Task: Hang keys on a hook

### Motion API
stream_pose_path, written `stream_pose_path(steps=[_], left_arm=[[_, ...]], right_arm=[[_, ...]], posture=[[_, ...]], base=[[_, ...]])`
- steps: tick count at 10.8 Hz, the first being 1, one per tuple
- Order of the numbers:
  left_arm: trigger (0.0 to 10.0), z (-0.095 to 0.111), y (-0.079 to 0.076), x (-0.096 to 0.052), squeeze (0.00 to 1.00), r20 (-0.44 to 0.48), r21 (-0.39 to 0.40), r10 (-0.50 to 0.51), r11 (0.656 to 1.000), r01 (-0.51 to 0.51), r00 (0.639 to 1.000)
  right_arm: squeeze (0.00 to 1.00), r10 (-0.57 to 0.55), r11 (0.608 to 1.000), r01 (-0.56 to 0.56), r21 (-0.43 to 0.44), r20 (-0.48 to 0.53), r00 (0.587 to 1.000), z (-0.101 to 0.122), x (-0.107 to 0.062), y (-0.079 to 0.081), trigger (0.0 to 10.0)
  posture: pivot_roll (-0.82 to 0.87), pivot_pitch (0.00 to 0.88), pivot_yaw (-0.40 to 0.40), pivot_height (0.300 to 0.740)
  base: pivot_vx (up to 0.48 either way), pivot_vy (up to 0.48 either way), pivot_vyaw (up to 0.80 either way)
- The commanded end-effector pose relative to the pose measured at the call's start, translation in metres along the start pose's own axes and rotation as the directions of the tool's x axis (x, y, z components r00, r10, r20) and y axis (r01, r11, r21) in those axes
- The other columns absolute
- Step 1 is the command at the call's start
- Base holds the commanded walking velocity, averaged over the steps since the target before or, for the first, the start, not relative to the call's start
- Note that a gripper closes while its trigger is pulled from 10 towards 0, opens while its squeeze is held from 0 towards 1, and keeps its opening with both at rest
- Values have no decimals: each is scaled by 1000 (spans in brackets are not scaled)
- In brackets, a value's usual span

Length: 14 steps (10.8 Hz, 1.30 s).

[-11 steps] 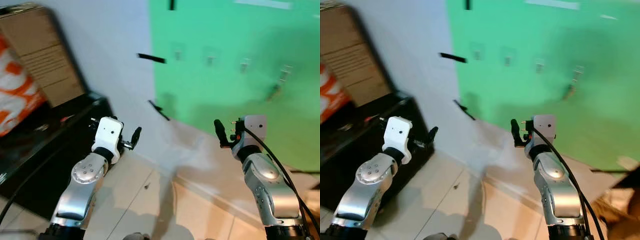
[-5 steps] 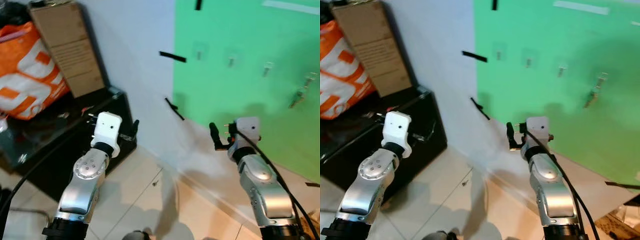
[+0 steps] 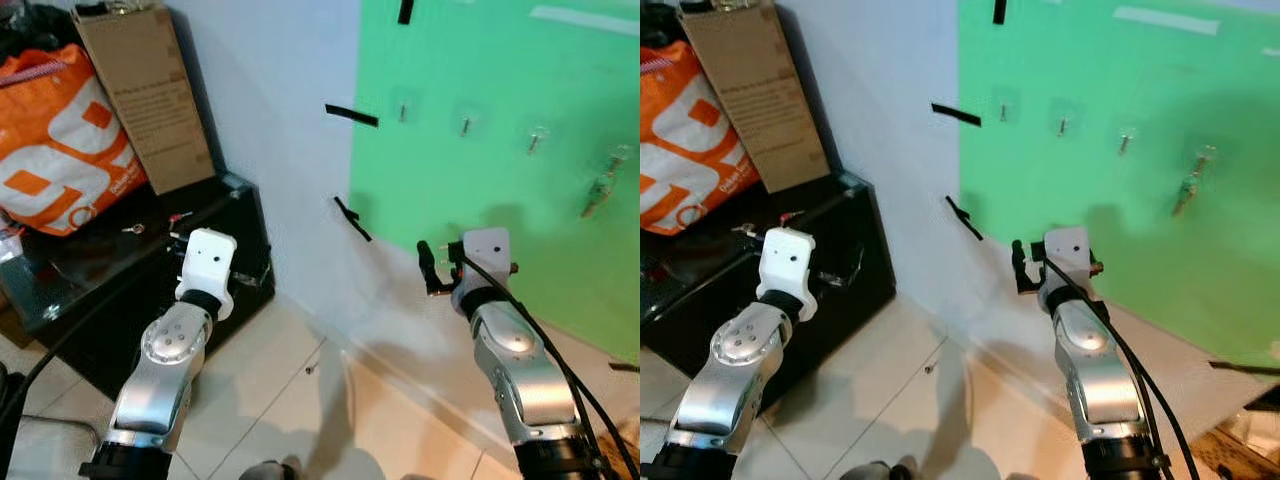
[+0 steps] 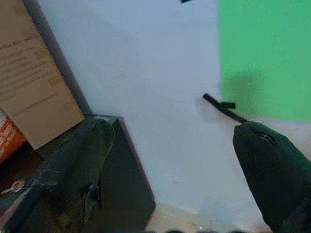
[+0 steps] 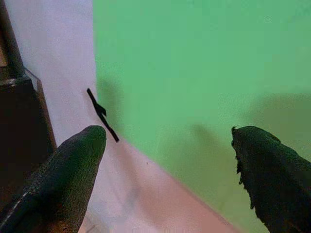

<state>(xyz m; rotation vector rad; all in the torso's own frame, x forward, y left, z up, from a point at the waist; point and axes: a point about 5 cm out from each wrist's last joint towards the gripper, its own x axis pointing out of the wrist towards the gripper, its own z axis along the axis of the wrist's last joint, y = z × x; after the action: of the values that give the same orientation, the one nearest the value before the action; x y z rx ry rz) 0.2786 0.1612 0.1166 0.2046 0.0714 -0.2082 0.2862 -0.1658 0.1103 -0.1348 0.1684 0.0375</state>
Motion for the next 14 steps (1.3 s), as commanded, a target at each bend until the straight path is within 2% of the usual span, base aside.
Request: stream_pose_path(steps=[1,6,14], left_arm=[[10000,4,5,1,0,12,2,20,1000,-20,1000],[10000,6,7,1,0,18,-2,18,1000,-18,1000],[10000,8,7,5,0,25,-14,11,1000,-11,1000]], right_arm=[[1000,32,999,-32,34,-15,999,1,0,3,10000],[1000,52,998,-52,39,7,999,3,4,10,10000],[1000,42,999,-43,27,18,999,6,7,8,10000]], posture=[[-70,0,55,740],[-58,0,56,740],[-61,0,59,740]], base=[[322,0,0],[338,0,0],[377,0,0]])
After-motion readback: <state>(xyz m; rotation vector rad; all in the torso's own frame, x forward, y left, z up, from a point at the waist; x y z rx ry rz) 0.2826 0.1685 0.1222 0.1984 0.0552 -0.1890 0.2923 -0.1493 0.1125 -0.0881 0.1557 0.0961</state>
